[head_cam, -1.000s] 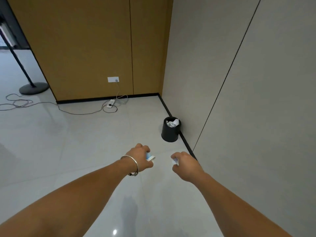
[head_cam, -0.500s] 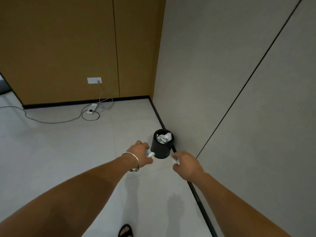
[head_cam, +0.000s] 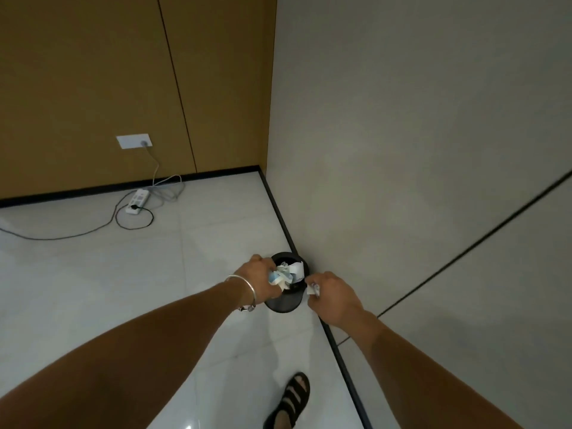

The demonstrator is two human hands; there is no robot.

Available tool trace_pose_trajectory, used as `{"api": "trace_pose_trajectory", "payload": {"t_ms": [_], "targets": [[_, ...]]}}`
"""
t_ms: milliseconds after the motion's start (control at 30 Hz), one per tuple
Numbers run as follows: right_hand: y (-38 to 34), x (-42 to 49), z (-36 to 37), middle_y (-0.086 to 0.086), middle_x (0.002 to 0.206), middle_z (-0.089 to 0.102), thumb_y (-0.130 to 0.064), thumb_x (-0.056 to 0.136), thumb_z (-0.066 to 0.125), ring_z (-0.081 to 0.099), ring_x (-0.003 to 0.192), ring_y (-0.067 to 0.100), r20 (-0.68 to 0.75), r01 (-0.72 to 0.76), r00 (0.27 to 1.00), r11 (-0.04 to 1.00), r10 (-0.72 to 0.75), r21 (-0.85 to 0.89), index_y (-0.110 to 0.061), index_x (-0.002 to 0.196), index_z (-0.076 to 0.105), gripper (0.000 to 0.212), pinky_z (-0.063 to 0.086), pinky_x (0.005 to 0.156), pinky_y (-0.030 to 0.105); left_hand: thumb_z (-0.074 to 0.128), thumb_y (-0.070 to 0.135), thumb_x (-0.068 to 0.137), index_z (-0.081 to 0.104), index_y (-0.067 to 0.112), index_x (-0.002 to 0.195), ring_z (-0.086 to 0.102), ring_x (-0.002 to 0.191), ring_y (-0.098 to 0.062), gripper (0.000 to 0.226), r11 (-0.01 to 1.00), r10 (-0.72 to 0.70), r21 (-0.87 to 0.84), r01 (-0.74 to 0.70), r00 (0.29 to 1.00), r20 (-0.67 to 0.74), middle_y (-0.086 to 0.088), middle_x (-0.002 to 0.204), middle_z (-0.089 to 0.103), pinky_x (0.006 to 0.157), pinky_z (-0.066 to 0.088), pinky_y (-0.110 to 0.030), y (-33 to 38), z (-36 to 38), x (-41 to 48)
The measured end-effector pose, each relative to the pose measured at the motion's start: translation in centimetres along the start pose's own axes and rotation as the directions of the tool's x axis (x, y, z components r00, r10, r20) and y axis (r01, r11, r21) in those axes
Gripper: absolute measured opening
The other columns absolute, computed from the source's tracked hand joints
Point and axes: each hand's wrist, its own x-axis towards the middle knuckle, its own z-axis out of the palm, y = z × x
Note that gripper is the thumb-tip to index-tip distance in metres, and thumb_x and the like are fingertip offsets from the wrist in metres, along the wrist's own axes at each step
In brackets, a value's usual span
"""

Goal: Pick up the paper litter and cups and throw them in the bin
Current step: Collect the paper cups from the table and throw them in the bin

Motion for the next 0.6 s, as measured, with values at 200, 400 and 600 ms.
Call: {"api": "trace_pose_trajectory", "payload": {"t_ms": [200, 400, 600], "targets": [[2.4, 10.3, -3.4, 0.008, 0.126, 0.055, -0.020, 0.090, 0.058, 0.057, 0.110, 0.025, 0.067, 0.048, 0.997, 0.999, -0.047, -0.018, -0.020, 0.132, 0.057, 0.042, 0.047, 0.091, 0.030, 0.066, 0.046, 0.078, 0.049, 0.020, 0.128, 0.055, 0.104, -0.023, 0.059, 0.998, -0.059, -0.018, 0.060, 0.998, 0.018, -0.004, 0.122, 0.046, 0.090, 0.049, -0.033, 1.2, -1.9, 10.0], [3.8, 19.4, -3.6, 0.007, 0.119, 0.055, -0.020, 0.090, 0.059, 0.058, 0.104, 0.025, 0.101, 0.025, 0.995, 1.000, -0.026, 0.018, -0.020, 0.126, 0.058, 0.037, 0.049, 0.088, 0.032, 0.067, 0.045, 0.078, 0.048, 0.020, 0.129, 0.055, 0.102, -0.022, 0.060, 0.995, -0.092, -0.036, 0.095, 0.993, 0.074, -0.003, 0.121, 0.046, 0.086, 0.050, -0.030, 0.0, -2.3, 20.3], [7.9, 28.5, 3.4, -0.001, 0.111, 0.054, -0.023, 0.092, 0.057, 0.058, 0.095, 0.014, 0.134, -0.073, 0.989, 0.994, 0.062, 0.080, -0.023, 0.124, 0.055, 0.031, 0.046, 0.080, 0.020, 0.072, 0.041, 0.075, 0.046, 0.021, 0.130, 0.054, 0.102, -0.021, 0.065, 0.988, -0.139, -0.045, 0.149, 0.975, 0.173, -0.002, 0.120, 0.046, 0.082, 0.049, -0.027, -4.9, 2.7, 32.0]]}}
